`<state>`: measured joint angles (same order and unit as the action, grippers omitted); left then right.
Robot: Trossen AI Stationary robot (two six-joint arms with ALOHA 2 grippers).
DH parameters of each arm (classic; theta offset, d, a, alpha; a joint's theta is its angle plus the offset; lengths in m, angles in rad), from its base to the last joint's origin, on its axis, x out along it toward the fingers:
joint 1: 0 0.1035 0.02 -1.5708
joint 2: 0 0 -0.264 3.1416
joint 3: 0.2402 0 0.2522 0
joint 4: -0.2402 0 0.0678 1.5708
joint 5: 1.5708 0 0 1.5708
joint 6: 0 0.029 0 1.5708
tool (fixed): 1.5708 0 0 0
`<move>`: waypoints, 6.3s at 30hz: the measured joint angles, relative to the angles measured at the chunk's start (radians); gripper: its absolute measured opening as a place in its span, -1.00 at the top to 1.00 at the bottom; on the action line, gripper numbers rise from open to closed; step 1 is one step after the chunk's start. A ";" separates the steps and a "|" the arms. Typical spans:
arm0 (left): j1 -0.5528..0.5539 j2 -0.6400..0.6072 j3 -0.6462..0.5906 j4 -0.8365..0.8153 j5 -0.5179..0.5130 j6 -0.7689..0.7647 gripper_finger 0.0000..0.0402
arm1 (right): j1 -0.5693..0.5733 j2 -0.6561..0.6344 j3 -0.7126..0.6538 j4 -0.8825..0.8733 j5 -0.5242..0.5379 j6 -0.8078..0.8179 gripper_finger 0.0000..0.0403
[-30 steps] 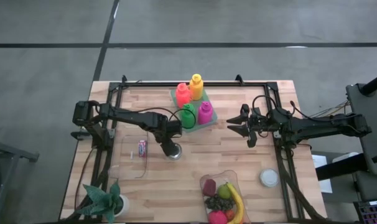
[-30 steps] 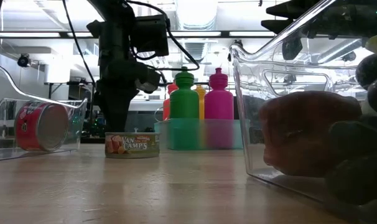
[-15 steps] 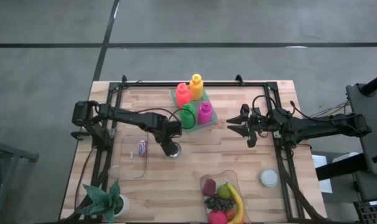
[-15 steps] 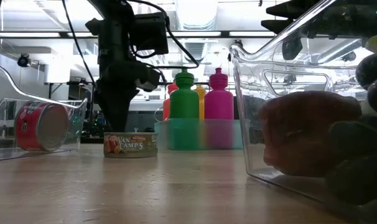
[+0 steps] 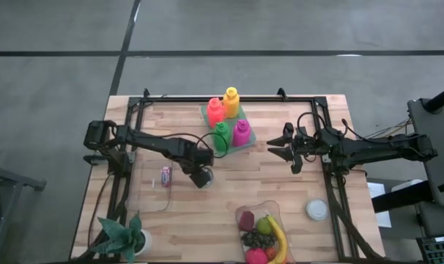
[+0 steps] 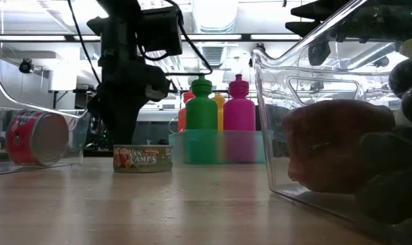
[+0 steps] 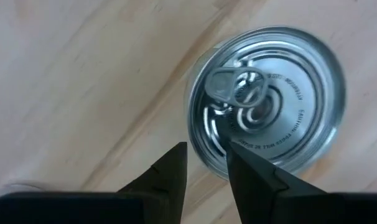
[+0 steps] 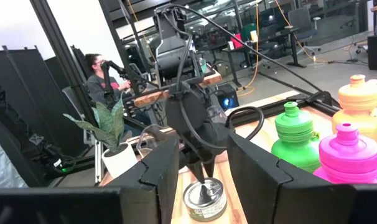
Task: Pick & Place Food Item
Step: Put the green tuna into the top transparent bin
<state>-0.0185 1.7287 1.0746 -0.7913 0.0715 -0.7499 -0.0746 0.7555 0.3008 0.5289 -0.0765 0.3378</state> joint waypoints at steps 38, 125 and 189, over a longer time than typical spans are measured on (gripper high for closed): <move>-0.007 -0.054 -0.035 -0.015 0.014 -0.016 0.42 | 0.000 0.000 0.000 0.000 0.000 0.000 0.33; -0.037 -0.086 -0.144 0.172 0.000 0.440 0.42 | 0.000 0.000 0.000 0.000 0.000 0.000 0.33; -0.034 -0.113 -0.131 0.127 -0.053 0.439 0.42 | 0.000 0.000 0.000 0.000 0.000 0.000 0.33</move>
<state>-0.0528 1.6161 0.9439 -0.6647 0.0181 -0.3113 -0.0746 0.7551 0.3004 0.5285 -0.0769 0.3378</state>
